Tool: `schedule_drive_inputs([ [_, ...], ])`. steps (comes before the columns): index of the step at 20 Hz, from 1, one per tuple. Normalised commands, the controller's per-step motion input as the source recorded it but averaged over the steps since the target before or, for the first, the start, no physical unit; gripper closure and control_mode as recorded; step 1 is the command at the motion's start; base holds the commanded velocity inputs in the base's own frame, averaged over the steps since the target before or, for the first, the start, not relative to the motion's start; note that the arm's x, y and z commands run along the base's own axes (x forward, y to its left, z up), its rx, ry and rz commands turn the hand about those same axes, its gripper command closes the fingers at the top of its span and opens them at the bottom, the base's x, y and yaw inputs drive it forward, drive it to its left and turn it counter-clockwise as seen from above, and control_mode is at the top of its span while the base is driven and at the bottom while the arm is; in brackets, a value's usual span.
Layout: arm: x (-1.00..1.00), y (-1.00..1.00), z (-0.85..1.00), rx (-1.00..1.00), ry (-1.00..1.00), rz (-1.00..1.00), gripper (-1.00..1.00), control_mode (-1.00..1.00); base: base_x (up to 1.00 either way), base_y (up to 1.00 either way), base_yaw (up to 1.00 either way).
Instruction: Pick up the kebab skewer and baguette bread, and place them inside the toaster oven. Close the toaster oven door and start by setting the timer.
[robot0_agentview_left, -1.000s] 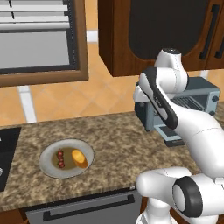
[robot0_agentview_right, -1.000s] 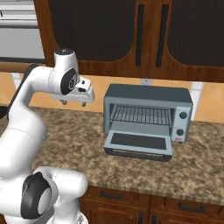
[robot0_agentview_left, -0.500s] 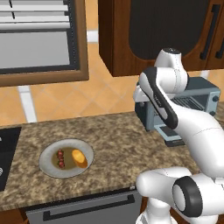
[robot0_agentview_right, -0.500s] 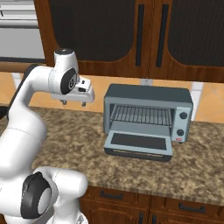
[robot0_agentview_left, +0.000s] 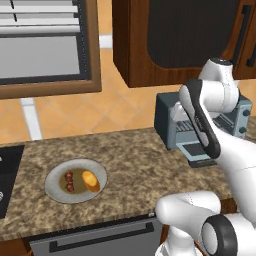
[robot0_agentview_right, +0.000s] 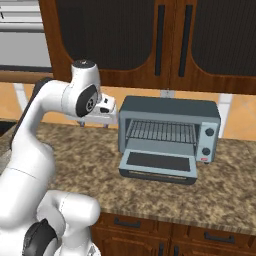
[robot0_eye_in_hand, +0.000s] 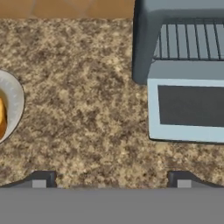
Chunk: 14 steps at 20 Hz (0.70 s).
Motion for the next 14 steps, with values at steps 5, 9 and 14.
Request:
schedule_drive_inputs([
  [5,-0.36,-0.99,-0.19,0.00,-0.14,0.00,-1.00,-1.00,0.00,0.00,0.00],
  [9,0.02,-0.79,-0.39,-0.01,-0.25,0.00,-1.00,-1.00,0.00,0.00,0.00],
  [14,0.07,-0.43,-0.33,-0.12,-0.14,-0.08,-1.00,-1.00,0.00,0.00,0.00],
])
